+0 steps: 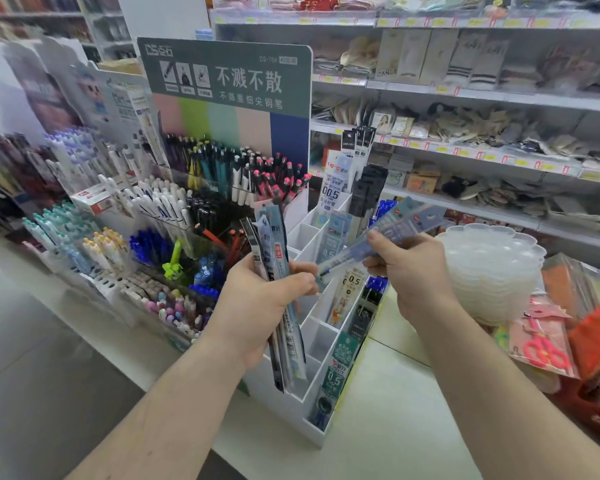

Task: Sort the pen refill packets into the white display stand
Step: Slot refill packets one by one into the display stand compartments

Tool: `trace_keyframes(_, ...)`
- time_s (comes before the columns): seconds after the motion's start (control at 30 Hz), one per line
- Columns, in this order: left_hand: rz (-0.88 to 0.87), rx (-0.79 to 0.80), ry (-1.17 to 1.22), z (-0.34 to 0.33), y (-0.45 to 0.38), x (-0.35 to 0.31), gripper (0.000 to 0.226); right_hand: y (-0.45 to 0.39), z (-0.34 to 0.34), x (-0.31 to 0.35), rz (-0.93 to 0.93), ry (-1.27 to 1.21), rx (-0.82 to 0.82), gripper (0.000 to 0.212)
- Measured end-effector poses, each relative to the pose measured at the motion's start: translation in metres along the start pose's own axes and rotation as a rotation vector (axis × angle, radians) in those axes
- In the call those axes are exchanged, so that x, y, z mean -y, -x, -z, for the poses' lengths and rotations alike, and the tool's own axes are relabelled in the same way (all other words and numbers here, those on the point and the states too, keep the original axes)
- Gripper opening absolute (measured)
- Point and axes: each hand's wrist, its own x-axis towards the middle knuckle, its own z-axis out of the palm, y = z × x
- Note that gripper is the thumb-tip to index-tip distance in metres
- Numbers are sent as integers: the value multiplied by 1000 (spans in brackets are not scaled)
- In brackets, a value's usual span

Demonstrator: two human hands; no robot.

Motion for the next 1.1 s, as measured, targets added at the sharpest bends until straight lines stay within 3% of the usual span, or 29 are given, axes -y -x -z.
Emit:
trace_keyframes(0.13,-1,-1,1,2,0,-2,13,-9,-19,-7,85,242,16,11)
trace_keyframes(0.27,-5,8,2,0,0,-2,15,-15,-32,-17,128,535,134,8)
trace_keyframes(0.57,-1,26,29,-5,-5,-1,22,-24,-43,-27,90,863,227,18)
trace_keyframes(0.9,9,83,20,-17,-12,0,22,-21,-37,-9,52,1048,325,21)
trace_keyframes(1.1,39,118,60,-25,-15,5,15,-12,-23,-12,195,824,197,23)
